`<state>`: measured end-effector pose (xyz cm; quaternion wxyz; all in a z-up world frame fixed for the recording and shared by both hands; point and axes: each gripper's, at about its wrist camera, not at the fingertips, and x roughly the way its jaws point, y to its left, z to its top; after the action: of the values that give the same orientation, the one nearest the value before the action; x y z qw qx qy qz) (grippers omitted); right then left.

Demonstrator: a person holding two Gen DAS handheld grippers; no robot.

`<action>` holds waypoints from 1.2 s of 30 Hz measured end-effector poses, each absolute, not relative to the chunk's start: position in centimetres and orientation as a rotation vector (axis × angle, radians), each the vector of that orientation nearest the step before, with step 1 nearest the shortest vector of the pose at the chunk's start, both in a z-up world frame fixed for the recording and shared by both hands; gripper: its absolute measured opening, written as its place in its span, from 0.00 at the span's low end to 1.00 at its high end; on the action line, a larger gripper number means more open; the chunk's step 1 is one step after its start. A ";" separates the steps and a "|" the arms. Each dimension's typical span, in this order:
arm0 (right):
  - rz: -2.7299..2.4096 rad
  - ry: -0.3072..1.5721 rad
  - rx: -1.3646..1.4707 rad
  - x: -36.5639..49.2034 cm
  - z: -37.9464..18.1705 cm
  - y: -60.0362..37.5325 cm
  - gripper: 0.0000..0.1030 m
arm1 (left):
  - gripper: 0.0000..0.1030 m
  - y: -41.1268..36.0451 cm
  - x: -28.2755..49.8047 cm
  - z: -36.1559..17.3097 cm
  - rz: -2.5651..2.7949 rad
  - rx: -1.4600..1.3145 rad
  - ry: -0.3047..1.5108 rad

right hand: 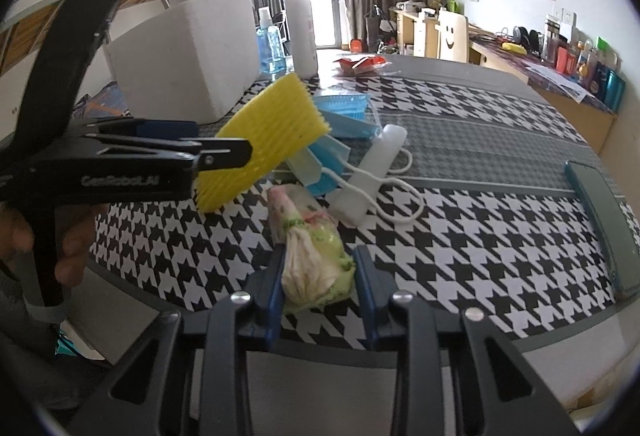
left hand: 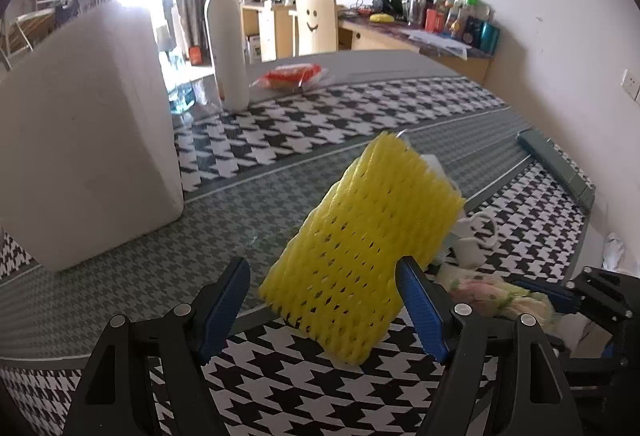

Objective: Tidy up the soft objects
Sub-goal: 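Lift the yellow sponge with the left tool while the right tool closes on the tissue pack, then carry the sponge and tissue pack toward the white foam box with both tools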

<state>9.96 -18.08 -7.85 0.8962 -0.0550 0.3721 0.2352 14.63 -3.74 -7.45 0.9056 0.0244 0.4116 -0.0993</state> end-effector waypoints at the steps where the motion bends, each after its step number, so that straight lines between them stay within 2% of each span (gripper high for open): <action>1: 0.487 0.772 -0.114 10.0 -7.9 -18.1 0.36 | 0.73 -3.9 14.7 -7.6 -0.219 0.051 0.862; 3: 0.486 0.774 -0.115 10.0 -7.9 -18.2 0.36 | 0.67 -4.0 14.7 -7.9 -0.231 0.052 0.874; 5: 0.486 0.777 -0.107 10.0 -8.0 -18.2 0.36 | 0.55 -4.2 14.6 -8.1 -0.232 0.069 0.885; 6: 0.485 0.778 -0.105 10.0 -8.0 -18.3 0.36 | 0.44 -4.3 14.6 -8.2 -0.235 0.074 0.897; 8: 0.485 0.778 -0.099 10.1 -8.0 -18.3 0.36 | 0.37 -4.4 14.3 -8.3 -0.231 0.092 0.894; 10: 0.485 0.778 -0.099 10.0 -8.0 -18.3 0.36 | 0.24 -4.4 14.0 -8.3 -0.229 0.102 0.889; 13: 0.485 0.778 -0.095 10.1 -8.0 -18.3 0.36 | 0.12 -4.2 13.8 -8.2 -0.237 0.094 0.887; 20: 0.508 0.764 -0.082 9.6 -7.3 -18.2 0.26 | 0.11 -3.4 12.6 -6.7 -0.251 0.061 0.840; 36: 0.516 0.704 -0.047 8.6 -4.4 -18.1 0.26 | 0.11 -1.9 9.8 -2.5 -0.160 0.041 0.686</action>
<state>8.56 -18.12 -4.38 0.9059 -0.0229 0.3410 0.2499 9.80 -1.88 -2.53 0.9384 0.0199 0.3358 -0.0786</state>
